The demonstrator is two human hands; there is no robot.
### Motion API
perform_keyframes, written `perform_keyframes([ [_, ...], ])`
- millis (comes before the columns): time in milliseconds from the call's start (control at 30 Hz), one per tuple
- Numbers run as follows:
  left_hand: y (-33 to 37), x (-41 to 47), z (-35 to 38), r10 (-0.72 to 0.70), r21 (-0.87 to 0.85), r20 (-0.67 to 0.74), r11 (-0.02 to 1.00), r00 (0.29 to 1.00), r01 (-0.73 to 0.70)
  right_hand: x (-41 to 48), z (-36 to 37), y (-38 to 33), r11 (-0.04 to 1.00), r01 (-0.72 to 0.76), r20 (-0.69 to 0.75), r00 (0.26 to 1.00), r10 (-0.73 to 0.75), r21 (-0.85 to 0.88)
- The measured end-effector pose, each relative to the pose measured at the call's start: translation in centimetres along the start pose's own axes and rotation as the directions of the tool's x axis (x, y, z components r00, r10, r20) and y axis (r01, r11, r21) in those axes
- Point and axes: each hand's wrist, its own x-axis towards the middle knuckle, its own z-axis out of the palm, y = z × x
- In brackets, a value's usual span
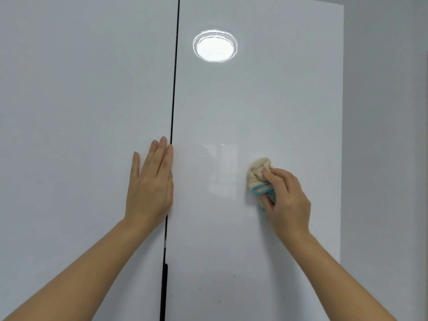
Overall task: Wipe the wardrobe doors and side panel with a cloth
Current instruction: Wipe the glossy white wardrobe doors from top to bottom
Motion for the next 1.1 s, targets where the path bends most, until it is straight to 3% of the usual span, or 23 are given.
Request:
perform_keyframes([
  [200,-0.8,-0.8,0.6,0.009,0.04,0.014,0.999,1.0,-0.01,0.1,-1.6,3.5,0.997,-0.06,-0.057,0.997,0.057,-0.055],
  [367,-0.8,-0.9,0.8,0.003,0.035,-0.021,0.999,1.0,-0.002,-0.2,-2.5,6.5,0.971,-0.224,-0.125,0.969,0.213,-0.08],
  [633,-0.8,-1.0,1.1,0.001,0.002,-0.067,1.0,0.998,-0.001,-1.0,-4.5,9.6,0.883,-0.464,-0.182,0.876,0.447,-0.064],
  [800,-0.9,-1.2,1.1,-0.001,-0.024,-0.11,1.0,0.994,-0.001,-2.4,-4.8,9.1,0.807,-0.588,-0.173,0.791,0.586,0.045],
  [1100,-1.1,-1.3,1.4,-0.019,-0.051,-0.158,0.999,0.987,0.011,-4.1,-2.2,3.2,0.807,-0.569,-0.107,0.803,0.587,0.16],
])
